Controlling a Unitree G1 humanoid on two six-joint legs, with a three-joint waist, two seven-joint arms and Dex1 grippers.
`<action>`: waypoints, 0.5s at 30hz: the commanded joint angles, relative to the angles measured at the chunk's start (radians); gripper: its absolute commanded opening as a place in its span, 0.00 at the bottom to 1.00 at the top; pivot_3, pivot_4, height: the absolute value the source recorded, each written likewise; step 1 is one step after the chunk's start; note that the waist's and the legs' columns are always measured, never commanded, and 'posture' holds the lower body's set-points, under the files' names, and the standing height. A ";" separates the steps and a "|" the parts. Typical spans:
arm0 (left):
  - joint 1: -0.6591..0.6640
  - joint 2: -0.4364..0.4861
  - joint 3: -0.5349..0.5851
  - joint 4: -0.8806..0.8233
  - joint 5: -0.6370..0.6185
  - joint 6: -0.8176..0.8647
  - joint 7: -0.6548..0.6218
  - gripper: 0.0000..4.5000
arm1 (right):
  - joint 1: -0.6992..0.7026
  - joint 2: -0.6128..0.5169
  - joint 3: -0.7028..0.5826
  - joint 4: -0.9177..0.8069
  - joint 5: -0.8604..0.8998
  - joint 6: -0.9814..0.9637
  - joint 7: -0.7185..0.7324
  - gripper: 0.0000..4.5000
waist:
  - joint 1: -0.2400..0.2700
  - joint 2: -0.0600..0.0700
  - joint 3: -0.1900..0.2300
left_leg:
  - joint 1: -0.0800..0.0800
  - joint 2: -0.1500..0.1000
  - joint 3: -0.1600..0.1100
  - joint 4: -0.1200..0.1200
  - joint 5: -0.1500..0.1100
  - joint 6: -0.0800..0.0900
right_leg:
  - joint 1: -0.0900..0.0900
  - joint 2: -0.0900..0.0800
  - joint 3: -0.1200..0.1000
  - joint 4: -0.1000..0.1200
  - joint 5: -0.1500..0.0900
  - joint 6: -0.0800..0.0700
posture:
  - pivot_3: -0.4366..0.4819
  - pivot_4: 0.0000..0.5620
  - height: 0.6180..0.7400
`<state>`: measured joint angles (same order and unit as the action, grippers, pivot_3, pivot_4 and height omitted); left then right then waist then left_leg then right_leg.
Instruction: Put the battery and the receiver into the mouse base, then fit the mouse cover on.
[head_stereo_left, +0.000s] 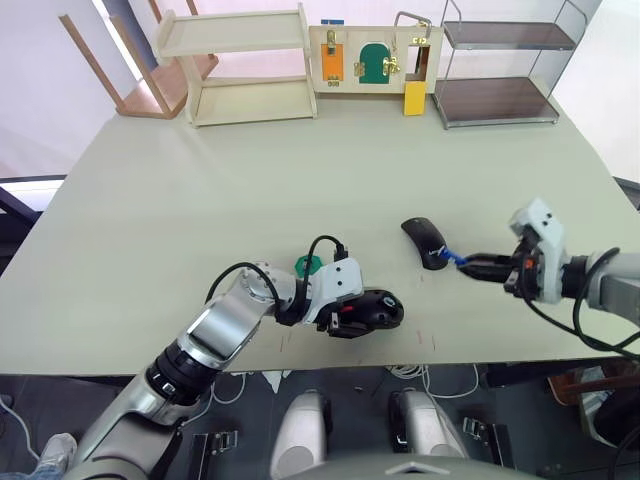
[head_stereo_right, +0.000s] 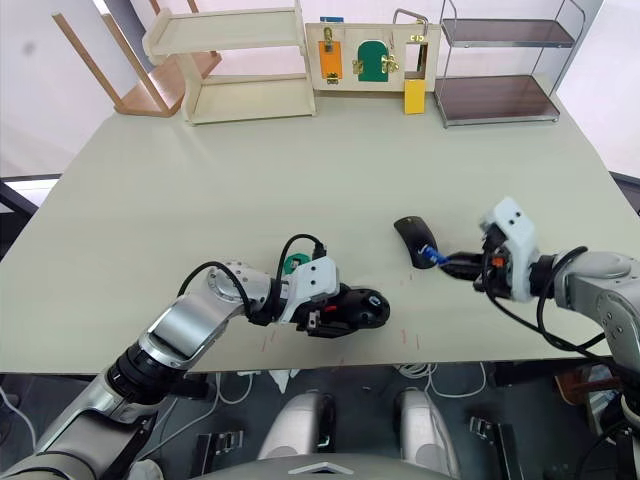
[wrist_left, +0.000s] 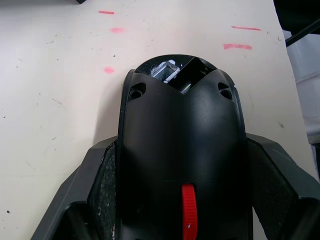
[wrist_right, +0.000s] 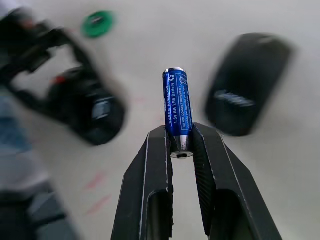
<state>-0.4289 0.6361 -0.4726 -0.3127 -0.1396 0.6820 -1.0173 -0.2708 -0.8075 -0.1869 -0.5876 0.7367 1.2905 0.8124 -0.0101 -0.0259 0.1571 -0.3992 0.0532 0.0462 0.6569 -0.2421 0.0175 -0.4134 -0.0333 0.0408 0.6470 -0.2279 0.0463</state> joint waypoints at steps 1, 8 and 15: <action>0.009 -0.005 -0.012 0.000 0.018 0.008 0.022 0.66 | -0.004 0.000 -0.014 -0.081 0.081 0.092 -0.041 0.02 | 0.000 0.000 0.000 | 0.000 0.000 0.000 0.000 0.000 0.000 | 0.000 0.000 0.000 0.000 0.000 0.000 | 0.48 0.27 1.00; 0.012 -0.004 -0.018 -0.007 0.020 0.012 0.028 0.66 | -0.036 0.060 0.039 -0.148 0.179 0.302 -0.148 0.02 | 0.000 0.000 0.000 | 0.000 0.000 0.000 0.001 0.000 0.000 | 0.000 0.000 0.000 0.000 0.000 0.001 | 0.48 0.27 1.00; 0.011 -0.003 -0.025 -0.008 0.022 0.008 0.031 0.66 | -0.066 0.143 0.112 -0.104 0.272 0.324 -0.350 0.02 | 0.000 -0.001 0.000 | -0.001 0.000 0.000 0.001 0.000 0.000 | 0.000 0.000 0.000 0.000 0.000 0.001 | 0.48 0.27 1.00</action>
<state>-0.4262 0.6340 -0.4787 -0.3198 -0.1362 0.6851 -0.9973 -0.3230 -0.6801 -0.0774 -0.6920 0.9779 1.6081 0.5097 -0.0100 -0.0264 0.1570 -0.3999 0.0532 0.0458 0.6584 -0.2421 0.0175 -0.4135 -0.0335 0.0404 0.6469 -0.2282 0.0472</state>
